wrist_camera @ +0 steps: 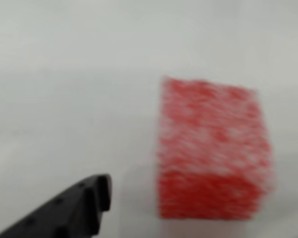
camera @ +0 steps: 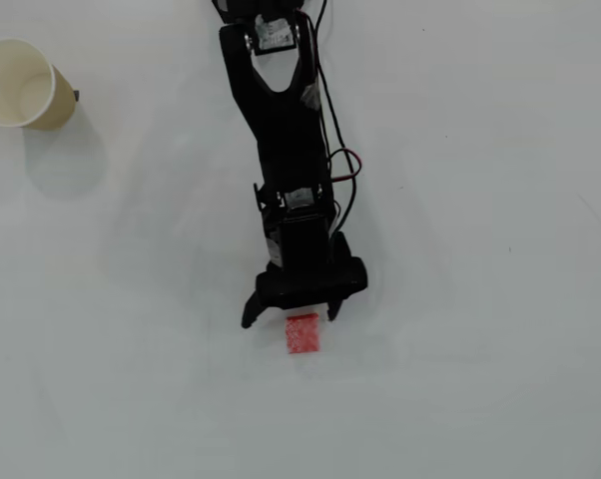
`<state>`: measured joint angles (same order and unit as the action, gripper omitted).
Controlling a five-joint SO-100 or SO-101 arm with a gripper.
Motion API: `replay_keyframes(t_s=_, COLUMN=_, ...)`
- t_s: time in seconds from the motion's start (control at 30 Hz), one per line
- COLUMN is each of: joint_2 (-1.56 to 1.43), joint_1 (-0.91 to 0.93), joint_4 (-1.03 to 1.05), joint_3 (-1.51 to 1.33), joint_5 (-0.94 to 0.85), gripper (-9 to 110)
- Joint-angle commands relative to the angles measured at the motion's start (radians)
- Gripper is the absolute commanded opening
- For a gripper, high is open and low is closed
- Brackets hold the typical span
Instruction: Pick up the cube and drop it in the cup.
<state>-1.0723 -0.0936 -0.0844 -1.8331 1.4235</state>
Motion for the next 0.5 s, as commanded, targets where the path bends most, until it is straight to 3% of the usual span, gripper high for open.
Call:
replay_keyframes(t_s=0.0, joint_2=-0.037, joint_1=-0.006, joint_4=-0.040, joint_3=0.127, joint_5=0.011, gripper=46)
replay_keyframes(t_s=0.47, joint_2=0.060, joint_1=0.029, joint_4=-0.031, joint_3=0.255, joint_5=0.011, gripper=46)
